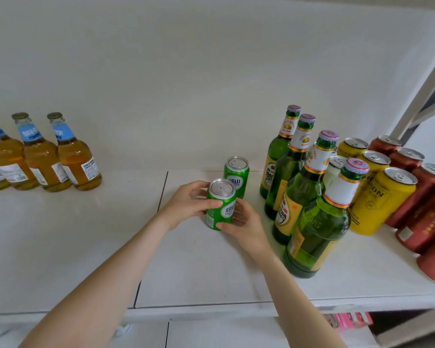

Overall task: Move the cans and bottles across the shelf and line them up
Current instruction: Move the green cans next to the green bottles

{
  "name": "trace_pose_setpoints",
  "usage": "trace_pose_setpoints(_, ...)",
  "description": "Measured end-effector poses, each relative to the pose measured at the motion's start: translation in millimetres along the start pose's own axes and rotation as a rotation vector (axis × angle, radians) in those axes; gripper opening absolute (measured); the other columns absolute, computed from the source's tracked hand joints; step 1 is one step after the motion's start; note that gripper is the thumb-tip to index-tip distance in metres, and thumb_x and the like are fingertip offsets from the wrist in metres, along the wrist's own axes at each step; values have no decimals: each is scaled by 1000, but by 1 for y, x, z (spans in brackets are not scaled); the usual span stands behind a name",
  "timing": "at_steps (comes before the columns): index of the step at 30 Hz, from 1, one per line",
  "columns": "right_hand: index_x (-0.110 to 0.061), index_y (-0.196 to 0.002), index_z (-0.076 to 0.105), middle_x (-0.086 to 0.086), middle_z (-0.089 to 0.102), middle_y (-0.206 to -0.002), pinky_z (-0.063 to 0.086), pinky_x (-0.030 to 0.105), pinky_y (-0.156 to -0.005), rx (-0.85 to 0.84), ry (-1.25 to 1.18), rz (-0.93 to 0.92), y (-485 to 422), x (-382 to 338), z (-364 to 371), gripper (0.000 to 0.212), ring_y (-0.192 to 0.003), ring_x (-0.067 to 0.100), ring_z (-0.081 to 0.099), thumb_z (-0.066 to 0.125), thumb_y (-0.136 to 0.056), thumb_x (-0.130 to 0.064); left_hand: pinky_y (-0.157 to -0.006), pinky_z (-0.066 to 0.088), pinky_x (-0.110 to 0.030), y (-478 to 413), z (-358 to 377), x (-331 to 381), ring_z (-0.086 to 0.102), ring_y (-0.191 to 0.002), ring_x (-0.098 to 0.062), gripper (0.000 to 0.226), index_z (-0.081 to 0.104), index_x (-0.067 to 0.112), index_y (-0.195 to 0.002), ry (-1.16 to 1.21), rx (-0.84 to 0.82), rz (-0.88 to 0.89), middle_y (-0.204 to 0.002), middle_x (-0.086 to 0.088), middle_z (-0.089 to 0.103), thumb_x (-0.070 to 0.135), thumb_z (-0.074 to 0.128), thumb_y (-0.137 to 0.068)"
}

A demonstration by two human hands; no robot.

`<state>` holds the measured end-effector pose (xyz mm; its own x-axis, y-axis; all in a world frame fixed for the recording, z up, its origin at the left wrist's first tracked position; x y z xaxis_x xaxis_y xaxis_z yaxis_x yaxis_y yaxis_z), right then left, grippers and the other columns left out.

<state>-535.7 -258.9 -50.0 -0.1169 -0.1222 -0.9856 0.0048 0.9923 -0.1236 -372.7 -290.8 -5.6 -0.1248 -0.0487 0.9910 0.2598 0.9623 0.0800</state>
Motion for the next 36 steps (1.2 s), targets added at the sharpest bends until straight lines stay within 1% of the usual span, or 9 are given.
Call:
trace_pose_setpoints(6,-16,-122,55,-3,68,-112,51,16,-79,14,-28,39,23,1,-18,64,-98,0,66,80,-68,8,-79,59,-30,15,29,2,69,-96,-10,42,64,23,-114,7,-44,-27,-113,-4,70,11,81,-77)
trace_pose_setpoints(9,-14,-123,55,-1,67,-114,52,18,-81,41,-30,35,30,4,-26,63,-102,6,65,79,-69,8,-73,58,-25,16,39,2,70,-92,-10,43,62,18,-115,26,-49,-44,-111,-6,70,10,80,-77)
trace_pose_setpoints(13,-19,-122,54,2,66,-118,53,25,-87,80,-46,27,28,6,-32,63,-109,15,64,80,-70,6,-69,57,-22,12,48,4,71,-90,-9,45,60,11,-118,42,-47,-48,-111,-6,71,9,80,-77)
trace_pose_setpoints(16,-29,-113,53,-4,66,-113,53,20,-84,103,-68,19,24,3,-33,61,-105,9,64,76,-72,11,-76,59,-28,6,48,4,71,-93,-13,46,60,10,-118,52,-38,-57,-110,-8,70,11,81,-77)
trace_pose_setpoints(19,-22,-117,52,-4,64,-114,52,16,-82,113,-106,15,16,1,-31,61,-105,7,63,74,-72,13,-85,59,-34,-1,45,4,70,-101,-22,45,61,9,-117,50,-28,-59,-114,-13,69,14,81,-77)
trace_pose_setpoints(24,-18,-122,52,-4,64,-115,53,18,-84,134,-129,14,1,4,-28,63,-106,7,62,75,-71,12,-80,59,-31,-14,39,5,70,-103,-26,48,60,7,-118,60,-11,-65,-116,-16,67,14,82,-76)
trace_pose_setpoints(27,-15,-123,52,0,64,-117,53,23,-87,140,-120,11,-8,7,-27,64,-109,14,62,76,-70,11,-84,59,-35,-21,36,5,69,-105,-27,48,59,7,-119,47,-6,-73,-117,-17,66,14,81,-77)
trace_pose_setpoints(30,-18,-120,51,-2,63,-114,53,20,-84,151,-107,27,-16,8,-27,62,-108,14,62,77,-71,9,-89,58,-39,-28,35,5,69,-106,-27,47,59,6,-119,35,-3,-80,-119,-17,66,14,81,-78)
trace_pose_setpoints(36,-20,-119,51,-1,62,-115,52,16,-80,156,-104,41,-24,9,-29,62,-106,12,61,78,-71,7,-85,59,-35,-37,34,9,69,-104,-25,46,60,7,-118,14,6,-84,-115,-14,66,14,81,-77)
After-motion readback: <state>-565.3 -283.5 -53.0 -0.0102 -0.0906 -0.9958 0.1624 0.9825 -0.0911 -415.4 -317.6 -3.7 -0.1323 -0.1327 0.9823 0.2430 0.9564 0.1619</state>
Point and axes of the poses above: each hand's wrist, its own y-axis away from the middle knuckle, its own z-axis out of the palm, x = y × z, the point moved 6 cm from there along -y, towards the middle knuckle
